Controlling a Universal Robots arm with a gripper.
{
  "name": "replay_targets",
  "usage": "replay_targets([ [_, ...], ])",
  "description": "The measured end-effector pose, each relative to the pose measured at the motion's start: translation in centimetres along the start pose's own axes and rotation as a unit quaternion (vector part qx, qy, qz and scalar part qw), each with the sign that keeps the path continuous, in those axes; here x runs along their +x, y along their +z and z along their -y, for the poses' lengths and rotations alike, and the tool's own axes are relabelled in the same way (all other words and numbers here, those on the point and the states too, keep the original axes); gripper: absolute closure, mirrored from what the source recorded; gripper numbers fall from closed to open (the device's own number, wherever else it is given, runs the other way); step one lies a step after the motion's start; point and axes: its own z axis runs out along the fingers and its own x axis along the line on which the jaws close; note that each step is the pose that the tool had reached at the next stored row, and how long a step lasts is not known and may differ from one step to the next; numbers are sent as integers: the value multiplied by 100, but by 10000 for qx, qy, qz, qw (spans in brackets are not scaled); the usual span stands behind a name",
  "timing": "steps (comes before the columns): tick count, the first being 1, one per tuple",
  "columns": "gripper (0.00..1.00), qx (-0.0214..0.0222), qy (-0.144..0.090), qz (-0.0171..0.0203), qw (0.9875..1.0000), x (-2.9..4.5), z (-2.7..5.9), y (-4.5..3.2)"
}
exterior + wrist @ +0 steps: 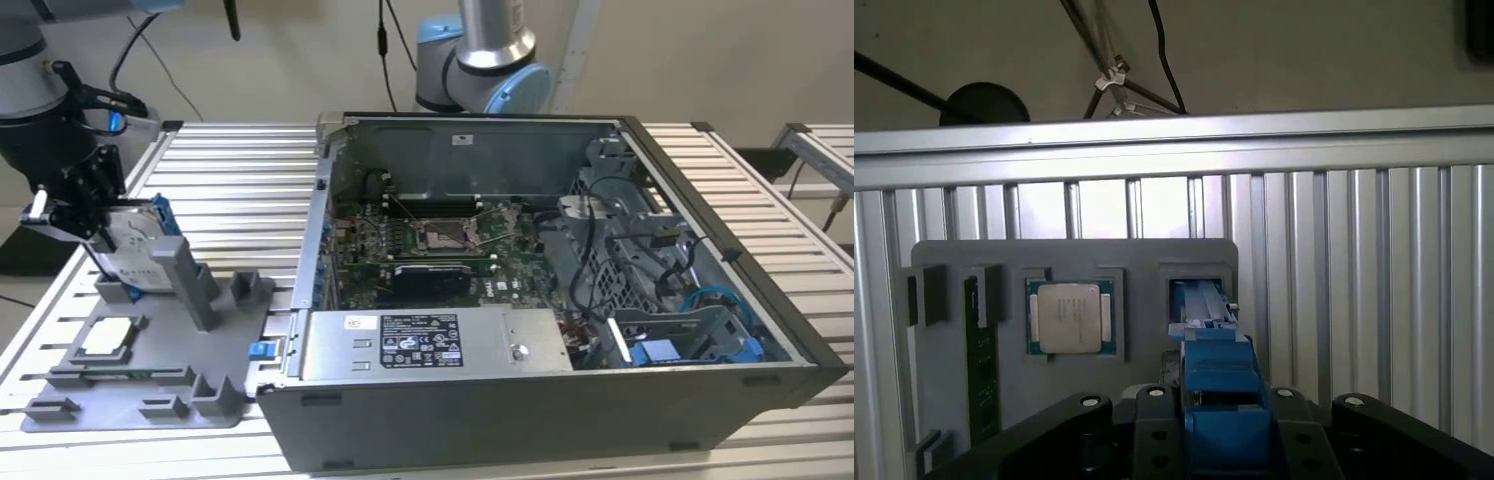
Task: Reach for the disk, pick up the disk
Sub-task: 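Pick up the disk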
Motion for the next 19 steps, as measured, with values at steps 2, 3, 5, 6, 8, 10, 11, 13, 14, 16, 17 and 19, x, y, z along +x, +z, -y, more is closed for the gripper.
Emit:
replay_targets([
  [2,100,0,0,0,10000,0,0,-19],
  [3,100,0,0,0,10000,0,0,-29],
  [5,100,0,0,0,10000,0,-1,-50],
  [6,100,0,0,0,10000,0,-1,-60],
  [8,100,0,0,0,10000,0,-1,-81],
  [10,100,0,0,0,10000,-1,-2,-120],
  [11,100,0,0,0,10000,-1,-2,-133],
  [13,100,0,0,0,10000,-1,-2,-159],
  [14,100,0,0,0,10000,-1,-2,-172],
  [16,100,0,0,0,10000,-1,-3,-198],
  [17,100,0,0,0,10000,-1,-3,-211],
  [19,100,0,0,0,10000,-1,-4,-243],
])
